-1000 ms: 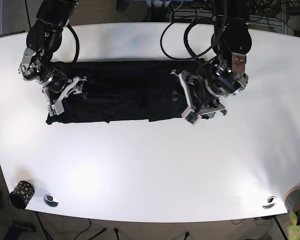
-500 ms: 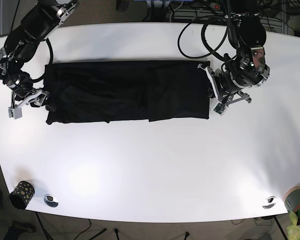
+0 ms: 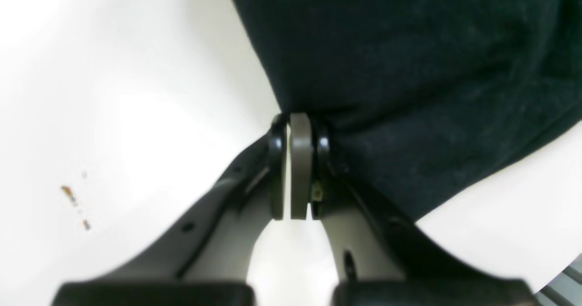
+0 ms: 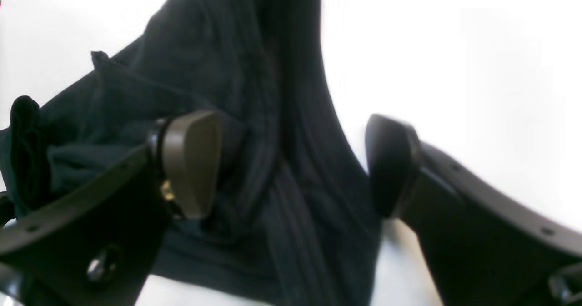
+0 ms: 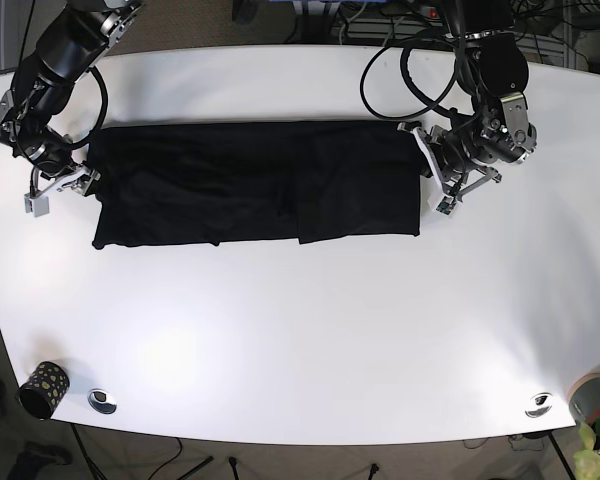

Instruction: Fold the T-shirt properly

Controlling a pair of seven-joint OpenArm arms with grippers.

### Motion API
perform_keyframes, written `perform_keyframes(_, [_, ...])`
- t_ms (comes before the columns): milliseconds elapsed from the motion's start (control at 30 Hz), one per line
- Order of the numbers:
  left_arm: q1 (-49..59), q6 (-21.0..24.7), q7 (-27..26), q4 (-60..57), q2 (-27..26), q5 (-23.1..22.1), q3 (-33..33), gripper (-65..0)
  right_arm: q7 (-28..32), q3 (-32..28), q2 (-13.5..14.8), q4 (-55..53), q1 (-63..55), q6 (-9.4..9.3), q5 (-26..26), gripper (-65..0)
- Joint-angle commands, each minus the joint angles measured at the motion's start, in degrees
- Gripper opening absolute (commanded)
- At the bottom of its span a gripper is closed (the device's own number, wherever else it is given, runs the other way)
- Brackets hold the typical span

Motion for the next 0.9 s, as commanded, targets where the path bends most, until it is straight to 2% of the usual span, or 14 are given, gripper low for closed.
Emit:
perform_keyframes(0, [-1.0,-0.1,-0.4,-0.6,-0.2,-0.5,0.0,-65.0,1.3,0.0,1.2,0.8,0.6,0.36,0.9,-17.4])
perform_keyframes(133, [-1.2,-0.1,-0.4,-0.7,-0.2,-0.4,0.0,-65.0,1.3,-0.7,0.8,1.1,-1.4,0.36,1.3,-17.4])
perform_keyframes(333, [-1.3,-0.1,-0.4,-0.8,-0.2,-0.3,0.1,-65.0,1.2,-6.5,-0.8,3.0,-3.6,0.36,4.1,-17.6])
perform_keyframes(400, [-1.3,-0.1,-0.4,-0.8,-0.2,-0.3,0.1,-65.0,1.2,-7.9,-2.5,4.9,-4.7,0.36,5.6,-17.6])
perform_keyframes(533, [-1.3,-0.1,-0.4,-1.0,-0.2,-0.3,0.3,-65.0,1.2,-8.8,-4.5,8.0,-5.3,0.36,5.7,-17.6])
perform_keyframes(667, [-1.3,-0.1,-0.4,-1.0,-0.2,-0.3,2.5,-65.0,1.3,-8.9,-4.8,8.3,-5.1,0.36,5.7,-18.1])
perform_keyframes(733, [-1.3,-0.1,-0.4,-1.0,-0.2,-0.3,3.1,-65.0,1.5,-8.9,-4.8,8.2,-4.9,0.36,5.7,-22.2])
perform_keyframes(867, [-1.3,-0.1,-0.4,-0.9,-0.2,-0.2,4.1,-65.0,2.1,-8.9,-4.6,8.3,-4.6,0.36,5.7,-41.5])
